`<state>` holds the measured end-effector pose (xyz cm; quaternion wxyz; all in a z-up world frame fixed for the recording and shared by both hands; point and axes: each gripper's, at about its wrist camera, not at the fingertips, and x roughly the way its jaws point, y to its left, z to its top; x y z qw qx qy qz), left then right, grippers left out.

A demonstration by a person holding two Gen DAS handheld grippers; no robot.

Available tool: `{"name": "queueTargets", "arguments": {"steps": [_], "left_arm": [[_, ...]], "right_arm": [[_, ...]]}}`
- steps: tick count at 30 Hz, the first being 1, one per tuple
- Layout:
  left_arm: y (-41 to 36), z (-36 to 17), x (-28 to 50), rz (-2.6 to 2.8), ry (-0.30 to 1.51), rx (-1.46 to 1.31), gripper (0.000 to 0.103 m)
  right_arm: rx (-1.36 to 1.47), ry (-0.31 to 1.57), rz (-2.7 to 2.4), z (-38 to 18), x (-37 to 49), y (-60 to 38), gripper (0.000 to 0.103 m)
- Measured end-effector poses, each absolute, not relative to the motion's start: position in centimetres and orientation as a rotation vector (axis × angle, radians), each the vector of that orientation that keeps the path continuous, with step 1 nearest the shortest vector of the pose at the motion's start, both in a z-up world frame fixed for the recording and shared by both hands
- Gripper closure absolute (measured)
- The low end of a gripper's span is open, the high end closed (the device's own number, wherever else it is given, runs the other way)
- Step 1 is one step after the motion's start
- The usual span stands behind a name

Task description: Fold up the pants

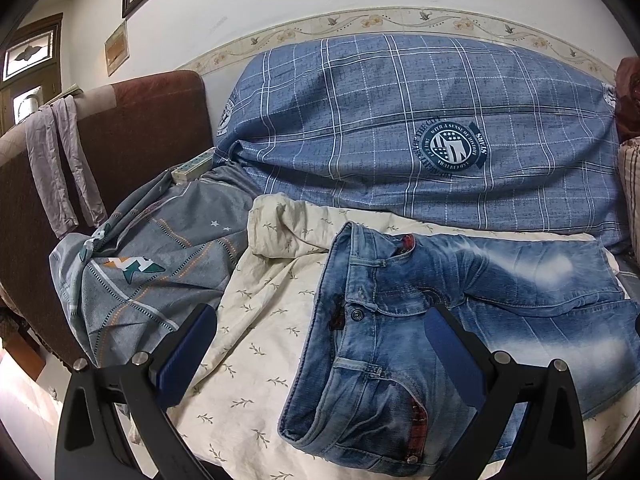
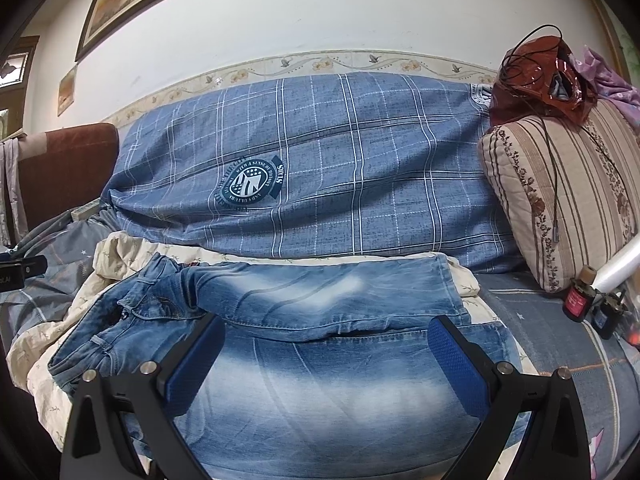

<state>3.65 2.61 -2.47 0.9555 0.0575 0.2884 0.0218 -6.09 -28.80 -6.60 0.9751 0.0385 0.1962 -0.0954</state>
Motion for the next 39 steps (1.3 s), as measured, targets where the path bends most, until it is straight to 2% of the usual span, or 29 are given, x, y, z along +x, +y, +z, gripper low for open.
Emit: {"name": "queueTargets", "arguments": {"steps": [16, 26, 27, 32, 39], "left_arm": [[2.4, -4.5, 6.7, 0.038, 0.621, 0.14, 0.0], [2.5, -8.0, 17.0, 0.014, 0.81, 0.147, 0.0], [2.6, -8.0, 18.2, 0.019, 0.82, 0.139, 0.0], [3.5, -8.9, 26.1, 0.076, 0.907, 0.111, 0.0], [6.3, -10.9, 33.6, 0.141, 0.987, 0.043, 0.0]], "right_arm": [[0.114, 0.43, -0.211, -7.6, -4.5, -29.7, 0.001], [0.239, 0.532, -0.365, -10.1, 1.3, -40.3, 0.001], [0.243, 0.5, -0.36, -10.2, 2.3, -41.4, 0.001], [0.29, 0.531, -0.39, -9.7, 8.3, -47.1, 0.007], [0.33, 0.569, -0.434, -10.6, 13.3, -50.9, 0.009]]}}
